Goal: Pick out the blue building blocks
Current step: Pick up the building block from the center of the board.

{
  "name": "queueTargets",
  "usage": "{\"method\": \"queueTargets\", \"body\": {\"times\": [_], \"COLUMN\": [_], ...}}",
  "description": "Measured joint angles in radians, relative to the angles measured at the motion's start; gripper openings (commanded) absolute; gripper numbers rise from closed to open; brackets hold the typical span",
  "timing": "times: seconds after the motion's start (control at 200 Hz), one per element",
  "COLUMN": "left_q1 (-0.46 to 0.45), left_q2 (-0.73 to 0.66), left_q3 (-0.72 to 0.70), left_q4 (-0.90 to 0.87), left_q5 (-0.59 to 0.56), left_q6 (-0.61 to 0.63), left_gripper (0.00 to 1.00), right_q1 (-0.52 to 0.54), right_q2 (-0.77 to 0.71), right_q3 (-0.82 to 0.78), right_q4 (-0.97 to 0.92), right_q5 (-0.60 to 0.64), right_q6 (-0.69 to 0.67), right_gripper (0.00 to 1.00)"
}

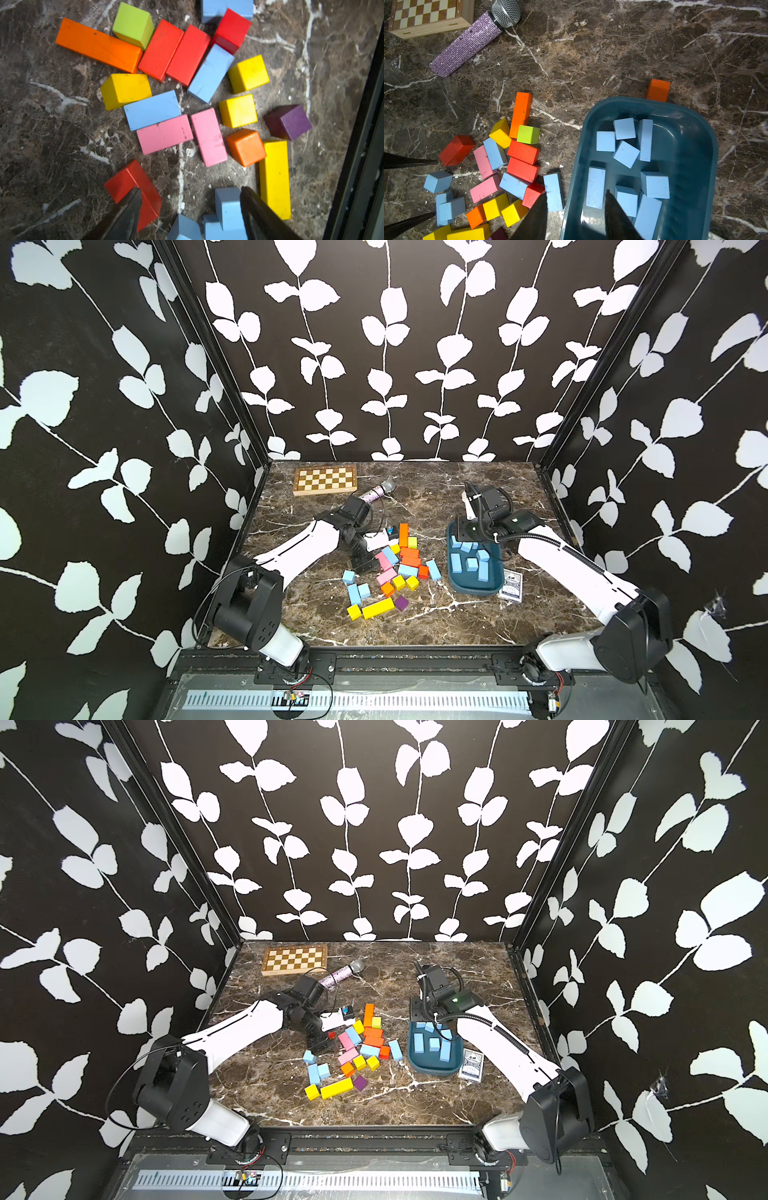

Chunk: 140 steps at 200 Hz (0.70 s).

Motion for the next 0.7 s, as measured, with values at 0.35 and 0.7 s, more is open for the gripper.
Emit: {"method": "queueTargets", "body": {"times": [0.35, 0.7], "left_q1": [0.04, 0.163], "left_q2": [-0.061, -0.041], "left_q3": [-0.086, -0.082], "left_q4": [-0.119, -0.192], "left_q5": [-0.116, -0.108], "left_q6": [0.291, 0.681], "left_gripper": [0.59, 0.63], "right_q1": [0.013, 0.02], "right_q2": [0.0, 0.0], "right_q3": [-0.011, -0.028], "right_q4": [0.004, 0.007], "right_q5": [0.001, 0.001], "right_q6": [0.006, 0.015], "right_gripper": [0.44, 0.44]}}
